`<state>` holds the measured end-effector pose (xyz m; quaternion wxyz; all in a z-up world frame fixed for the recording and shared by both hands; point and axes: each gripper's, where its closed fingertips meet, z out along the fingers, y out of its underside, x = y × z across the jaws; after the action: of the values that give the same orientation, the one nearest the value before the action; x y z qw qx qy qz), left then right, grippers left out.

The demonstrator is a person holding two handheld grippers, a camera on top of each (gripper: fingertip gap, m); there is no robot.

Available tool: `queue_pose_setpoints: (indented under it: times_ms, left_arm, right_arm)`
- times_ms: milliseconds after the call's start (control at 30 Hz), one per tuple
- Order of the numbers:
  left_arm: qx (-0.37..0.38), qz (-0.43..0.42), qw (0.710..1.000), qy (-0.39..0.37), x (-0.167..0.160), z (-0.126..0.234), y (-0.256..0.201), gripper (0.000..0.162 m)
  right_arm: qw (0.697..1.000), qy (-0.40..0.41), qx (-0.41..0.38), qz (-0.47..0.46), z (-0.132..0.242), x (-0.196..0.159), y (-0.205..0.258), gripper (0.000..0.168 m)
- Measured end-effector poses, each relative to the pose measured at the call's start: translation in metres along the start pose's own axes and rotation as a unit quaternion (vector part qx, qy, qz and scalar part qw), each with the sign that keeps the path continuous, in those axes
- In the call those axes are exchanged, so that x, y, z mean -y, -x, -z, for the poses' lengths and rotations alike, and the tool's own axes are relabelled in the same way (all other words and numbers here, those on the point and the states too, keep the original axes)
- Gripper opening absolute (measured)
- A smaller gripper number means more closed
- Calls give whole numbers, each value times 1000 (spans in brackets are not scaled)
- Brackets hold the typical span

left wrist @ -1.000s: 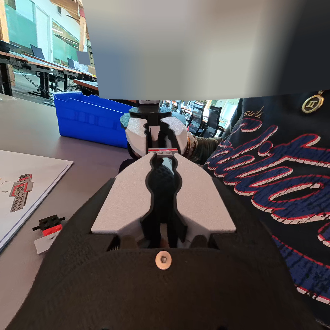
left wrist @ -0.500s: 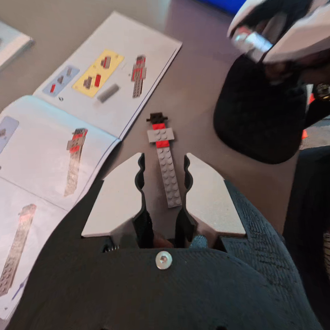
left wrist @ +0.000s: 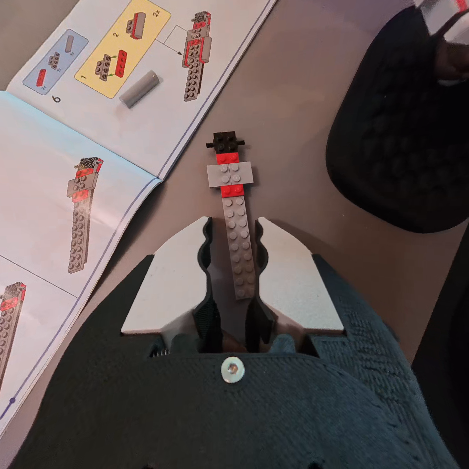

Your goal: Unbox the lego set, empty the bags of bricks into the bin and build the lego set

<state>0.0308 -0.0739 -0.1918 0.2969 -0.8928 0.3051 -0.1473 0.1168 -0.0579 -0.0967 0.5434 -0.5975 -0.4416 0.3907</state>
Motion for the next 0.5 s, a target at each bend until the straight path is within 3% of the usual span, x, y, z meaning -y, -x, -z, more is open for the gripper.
queue_pose_setpoints:
  times_ms: [167,500]
  left_arm:
    - [7,6,1000,0,0,0,2,17]
    - [-1,51,999,-1,4,-3,1,17]
  right_arm:
    - [1000,6,-2,6,-1,-2,1,34]
    - [1000,19,-2,22,-3,-5,4,34]
